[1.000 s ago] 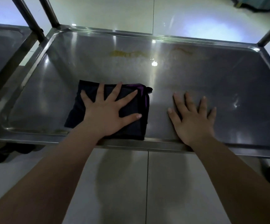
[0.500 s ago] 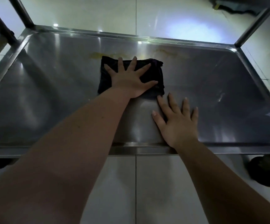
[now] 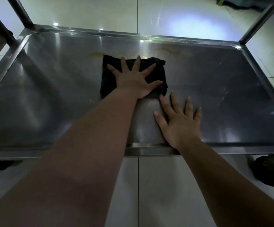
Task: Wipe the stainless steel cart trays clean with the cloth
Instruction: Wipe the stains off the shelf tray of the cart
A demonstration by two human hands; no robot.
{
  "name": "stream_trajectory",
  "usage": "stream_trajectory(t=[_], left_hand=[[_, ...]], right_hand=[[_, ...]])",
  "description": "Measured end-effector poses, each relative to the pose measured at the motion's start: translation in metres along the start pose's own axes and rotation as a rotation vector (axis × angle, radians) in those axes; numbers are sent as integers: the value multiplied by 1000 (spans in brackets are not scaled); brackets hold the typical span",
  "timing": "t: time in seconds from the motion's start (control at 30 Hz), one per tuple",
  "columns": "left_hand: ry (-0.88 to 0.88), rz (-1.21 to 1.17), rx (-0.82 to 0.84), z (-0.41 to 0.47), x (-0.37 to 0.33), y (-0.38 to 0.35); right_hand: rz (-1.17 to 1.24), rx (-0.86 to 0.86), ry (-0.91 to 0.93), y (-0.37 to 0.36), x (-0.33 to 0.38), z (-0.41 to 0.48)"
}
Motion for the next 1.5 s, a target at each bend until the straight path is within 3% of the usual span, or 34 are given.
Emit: stream_trajectory(t=[0.13, 0.4, 0.97, 1.3, 1.37, 1.5], left_hand=[[-37, 4, -8, -3, -5, -3], [79, -18, -24, -31, 120, -2], [7, 25, -1, -124, 117, -24], [44, 4, -13, -201, 168, -53], [57, -12, -15, -204, 166, -53], [66, -20, -16, -204, 159, -52]], right_hand=[[38, -1, 4, 1, -3, -1], [16, -1, 2, 0, -2, 1], [-17, 53, -13, 2, 1, -9], [-5, 84, -31, 6, 4, -12], [69, 36, 13, 12, 14, -16], [51, -8, 294, 15, 79, -13]])
Point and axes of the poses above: each hand's wrist, its own z-axis towards the middle knuckle, its own y-axis out of the back of the hand, x = y × z, the point moved 1 cm from there along z, towards the middle knuckle, and after that the axes turned 9 degrees about x, right-handed, at the moved point
